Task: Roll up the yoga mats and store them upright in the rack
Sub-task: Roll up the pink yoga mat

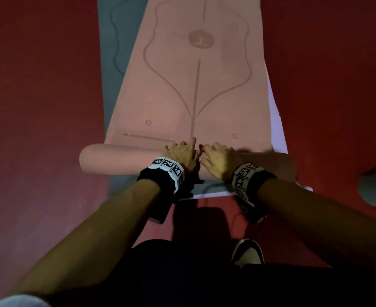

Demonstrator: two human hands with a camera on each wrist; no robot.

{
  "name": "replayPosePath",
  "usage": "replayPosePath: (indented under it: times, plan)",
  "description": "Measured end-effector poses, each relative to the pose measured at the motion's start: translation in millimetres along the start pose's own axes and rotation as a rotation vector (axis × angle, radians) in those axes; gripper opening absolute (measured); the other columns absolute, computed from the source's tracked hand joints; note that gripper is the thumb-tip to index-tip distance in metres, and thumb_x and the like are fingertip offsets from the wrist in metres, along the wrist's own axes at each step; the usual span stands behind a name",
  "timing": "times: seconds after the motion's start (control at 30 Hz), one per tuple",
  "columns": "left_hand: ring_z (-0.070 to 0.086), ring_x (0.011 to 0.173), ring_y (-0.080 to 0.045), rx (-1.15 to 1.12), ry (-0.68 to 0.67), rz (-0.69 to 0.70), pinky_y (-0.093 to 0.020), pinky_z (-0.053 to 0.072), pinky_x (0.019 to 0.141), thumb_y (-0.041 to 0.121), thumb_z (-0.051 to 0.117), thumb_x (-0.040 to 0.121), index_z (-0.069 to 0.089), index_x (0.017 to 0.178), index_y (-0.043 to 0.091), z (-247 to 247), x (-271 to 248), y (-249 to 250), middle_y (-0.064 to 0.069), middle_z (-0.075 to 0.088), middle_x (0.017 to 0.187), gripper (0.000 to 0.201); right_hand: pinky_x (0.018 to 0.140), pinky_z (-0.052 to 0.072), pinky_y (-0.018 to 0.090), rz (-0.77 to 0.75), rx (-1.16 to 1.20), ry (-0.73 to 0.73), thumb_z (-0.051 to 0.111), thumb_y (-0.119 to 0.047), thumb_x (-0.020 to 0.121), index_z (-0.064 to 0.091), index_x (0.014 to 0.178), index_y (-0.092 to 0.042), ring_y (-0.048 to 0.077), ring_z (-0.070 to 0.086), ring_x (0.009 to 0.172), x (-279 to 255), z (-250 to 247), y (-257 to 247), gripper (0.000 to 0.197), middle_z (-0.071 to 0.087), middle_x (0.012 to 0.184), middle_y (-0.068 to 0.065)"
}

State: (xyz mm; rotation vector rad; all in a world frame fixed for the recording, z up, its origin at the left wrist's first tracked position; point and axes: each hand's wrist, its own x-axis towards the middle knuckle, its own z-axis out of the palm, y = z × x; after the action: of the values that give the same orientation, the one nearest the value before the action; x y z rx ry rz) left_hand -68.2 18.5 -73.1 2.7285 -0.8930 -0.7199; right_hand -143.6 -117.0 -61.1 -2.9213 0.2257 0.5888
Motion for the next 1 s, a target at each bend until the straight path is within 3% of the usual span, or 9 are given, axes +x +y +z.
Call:
replayPosePath:
  times: [0.2,0.27,0.33,0.4,0.47,0.6,0.8,0.9,1.0]
  plan:
    - [0.054,0.119,-0.033,0.05,-0.103,0.018,-0.054,0.031,0.107,0.042,0.037,0.095,0.053,0.121,0.016,-3.7,-5.4,-5.6,-0.012,0.059,0.126,0.039,0.098,0.045,0.047,-0.015,-0.046,-0.103,0.028,-0.048,0.105,0.046,0.124,-0.017,0.028,0.053,0.125,-3.4,-1.4,-5.4,0.04,0.056,0.131,0.007]
    - [0.056,0.115,-0.032,0.076,-0.058,0.045,-0.049,0.035,0.102,0.039,0.035,0.098,0.053,0.117,0.015,-4.0,-7.2,-4.7,-0.012,0.061,0.124,0.036,0.088,0.053,0.039,0.039,-0.068,-0.01,0.011,-0.048,0.105,0.047,0.112,-0.018,0.02,0.066,0.109,-5.1,-7.5,-4.1,0.047,0.068,0.112,0.0]
    - [0.058,0.112,-0.031,0.095,-0.015,0.085,-0.046,0.036,0.097,0.037,0.032,0.101,0.053,0.116,0.015,-3.3,-7.6,-2.4,-0.011,0.063,0.122,0.034,0.08,0.057,0.04,0.037,-0.023,-0.009,0.0,-0.057,0.095,0.051,0.102,-0.017,0.025,0.071,0.093,-4.0,-5.0,1.0,0.065,0.072,0.096,0.003]
    - [0.06,0.109,-0.031,0.127,0.041,0.133,-0.045,0.037,0.094,0.038,0.031,0.102,0.055,0.116,0.018,-3.0,-7.1,-2.9,-0.009,0.066,0.117,0.034,0.08,0.056,0.046,0.004,-0.007,-0.031,0.008,-0.065,0.086,0.054,0.098,-0.017,0.033,0.069,0.092,-0.6,-0.6,6.7,0.068,0.069,0.097,0.011]
    - [0.063,0.104,-0.031,0.244,0.1,0.214,-0.042,0.041,0.089,0.042,0.035,0.104,0.056,0.118,0.021,-3.2,-5.9,-6.3,-0.007,0.068,0.112,0.033,0.083,0.054,0.046,0.007,0.035,-0.048,0.021,-0.062,0.09,0.052,0.098,-0.02,0.034,0.066,0.097,-2.3,-7.5,6.6,0.053,0.068,0.103,0.012]
    - [0.065,0.095,-0.034,0.461,0.097,0.285,-0.038,0.045,0.07,0.038,0.045,0.102,0.054,0.129,0.018,-13.8,-10.3,-1.4,-0.01,0.068,0.11,0.036,0.091,0.047,0.039,-0.034,0.058,-0.063,0.042,-0.049,0.098,0.054,0.118,-0.018,0.027,0.059,0.112,-5.9,-18.5,5.5,0.039,0.062,0.12,0.005]
    - [0.052,0.116,-0.033,0.484,-0.094,0.316,-0.041,0.045,0.098,0.033,0.053,0.098,0.031,0.146,0.014,-23.5,-26.8,-9.4,-0.009,0.051,0.137,0.056,0.083,0.045,0.036,-0.114,0.069,-0.215,0.061,-0.062,0.084,0.048,0.124,-0.018,0.028,0.058,0.108,-2.8,-21.6,6.4,0.062,0.059,0.12,0.005]
    - [0.054,0.119,-0.033,0.337,-0.117,0.252,-0.043,0.043,0.098,0.038,0.036,0.104,0.05,0.133,0.018,-27.8,-23.5,-5.9,-0.011,0.057,0.135,0.039,0.073,0.044,0.032,-0.075,0.004,-0.159,0.068,-0.065,0.076,0.058,0.111,-0.019,0.028,0.063,0.099,-3.7,-21.9,3.1,0.059,0.065,0.107,0.003]
    - [0.056,0.11,-0.032,0.198,-0.089,0.254,-0.042,0.042,0.092,0.059,0.031,0.085,0.056,0.12,0.02,-37.2,-22.6,0.1,-0.01,0.06,0.119,0.059,0.067,0.043,0.03,-0.025,0.008,-0.129,0.07,-0.063,0.073,0.059,0.09,-0.016,0.029,0.066,0.088,-3.3,-24.1,0.6,0.051,0.064,0.088,0.001]
